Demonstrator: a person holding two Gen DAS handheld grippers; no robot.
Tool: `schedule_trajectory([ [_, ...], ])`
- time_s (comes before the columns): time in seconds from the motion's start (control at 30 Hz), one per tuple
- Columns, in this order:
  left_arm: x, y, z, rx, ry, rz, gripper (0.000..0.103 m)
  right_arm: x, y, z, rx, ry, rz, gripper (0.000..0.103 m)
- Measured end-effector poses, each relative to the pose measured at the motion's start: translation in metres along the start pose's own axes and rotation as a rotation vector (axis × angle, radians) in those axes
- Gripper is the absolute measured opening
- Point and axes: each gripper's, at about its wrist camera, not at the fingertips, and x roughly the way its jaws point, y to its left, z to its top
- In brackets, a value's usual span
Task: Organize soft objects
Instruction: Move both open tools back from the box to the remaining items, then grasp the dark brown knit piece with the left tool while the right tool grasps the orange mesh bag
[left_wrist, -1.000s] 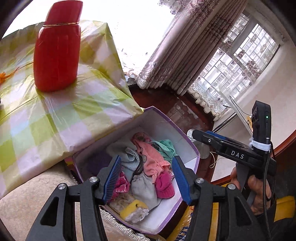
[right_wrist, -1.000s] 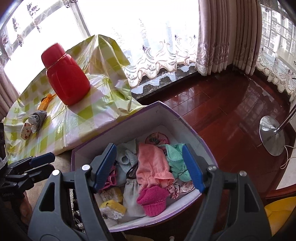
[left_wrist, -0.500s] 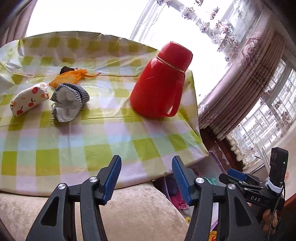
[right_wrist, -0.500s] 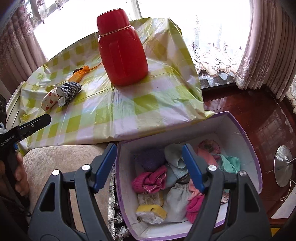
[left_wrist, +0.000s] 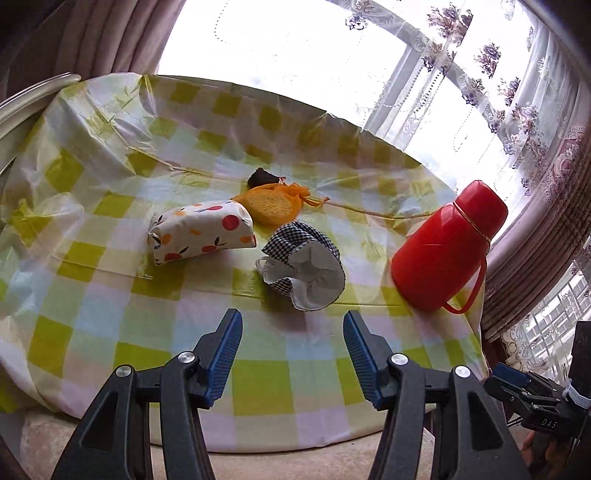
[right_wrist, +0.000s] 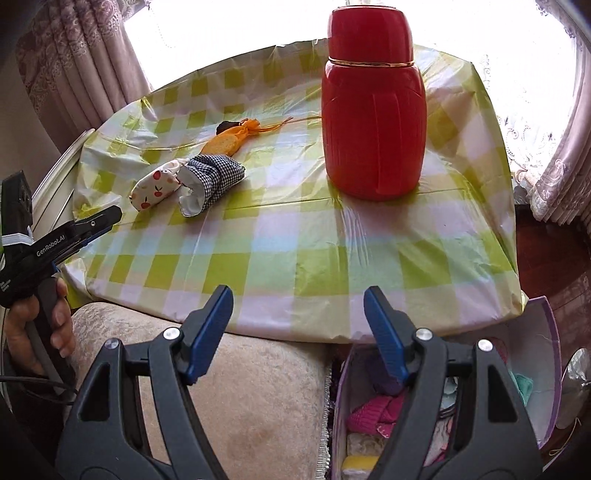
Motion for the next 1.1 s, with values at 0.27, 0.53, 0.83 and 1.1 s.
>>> schedule_trajectory([
  [0.27, 0.010, 0.034, 0.042, -0.033, -0.033, 0.037, 0.058, 0.035, 0.037, 0.050, -0.052, -0.008, 0.024, 0.079],
  [0.53, 0.037, 0.037, 0.100, -0.015, -0.047, 0.013, 0.061, 0.077, 0.064, 0.113, -0.023, -0.034, 0.049, 0.083],
  [0.83, 0.084, 0.041, 0.172, 0.016, 0.019, 0.006, 0.066, 0.150, 0.100, 0.179, 0.018, -0.015, 0.024, 0.093],
  [1.1, 0.148, 0.063, 0.217, 0.003, 0.153, -0.005, 0.068, 0.228, 0.137, 0.207, -0.016, 0.066, -0.018, 0.094],
])
